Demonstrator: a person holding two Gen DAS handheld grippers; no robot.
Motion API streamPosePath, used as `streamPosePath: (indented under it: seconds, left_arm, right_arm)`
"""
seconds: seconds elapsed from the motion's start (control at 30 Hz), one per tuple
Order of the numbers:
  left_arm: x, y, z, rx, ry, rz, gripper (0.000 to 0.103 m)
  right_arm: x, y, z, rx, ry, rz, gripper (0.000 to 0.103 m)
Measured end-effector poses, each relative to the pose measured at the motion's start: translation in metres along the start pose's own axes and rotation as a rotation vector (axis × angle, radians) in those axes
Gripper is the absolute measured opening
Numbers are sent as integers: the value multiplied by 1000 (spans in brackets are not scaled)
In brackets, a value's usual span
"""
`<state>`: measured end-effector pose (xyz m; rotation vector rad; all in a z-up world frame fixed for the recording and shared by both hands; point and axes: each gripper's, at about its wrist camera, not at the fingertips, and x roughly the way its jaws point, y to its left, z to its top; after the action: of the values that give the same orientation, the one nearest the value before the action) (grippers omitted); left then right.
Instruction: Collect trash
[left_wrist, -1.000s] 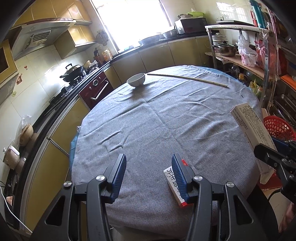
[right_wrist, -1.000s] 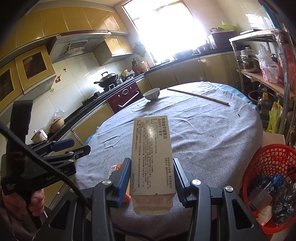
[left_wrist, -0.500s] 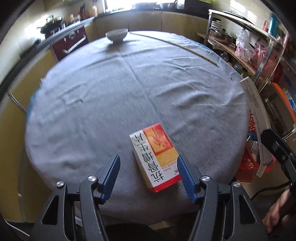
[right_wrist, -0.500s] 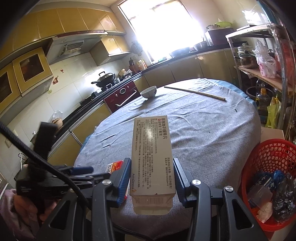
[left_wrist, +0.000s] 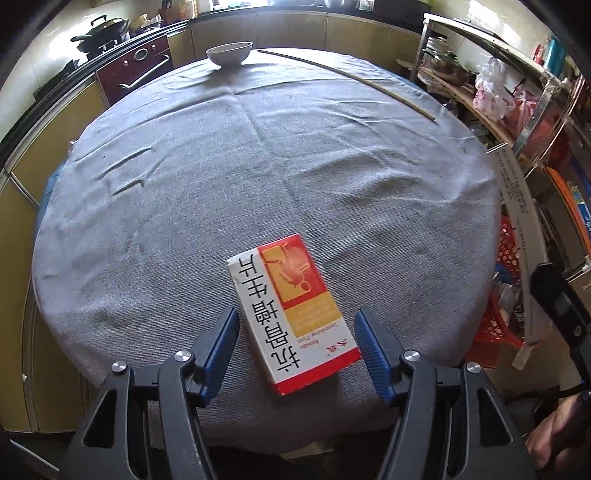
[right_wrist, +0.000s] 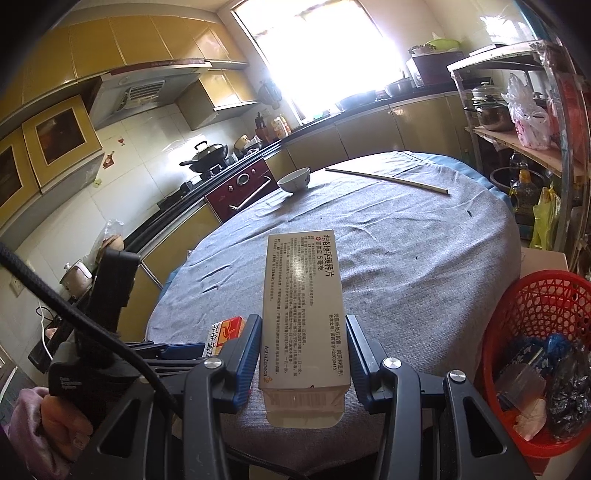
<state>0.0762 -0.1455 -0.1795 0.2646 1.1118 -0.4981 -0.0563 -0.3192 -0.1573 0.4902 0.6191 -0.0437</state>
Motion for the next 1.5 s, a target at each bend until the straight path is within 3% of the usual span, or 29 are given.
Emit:
streamPosePath:
  seconds: [0.23,0.53,0.77,1.5]
  left_arm:
    - [6,9,-4,-41,0,-32,61]
    - [-16,11,0,-50,-88,-8,48]
    - [-36,-1,3,9,-169,70,48]
    - [-94,-35,10,124,-351,160,49]
  right_arm:
    - [0,-1,0,-5,-1,0,47]
    - [-1,-1,-1,-5,-4,3,47]
    - [-3,-2,-1,3,-6,0,47]
    - [-23,-19,5,38,-47,-28,47]
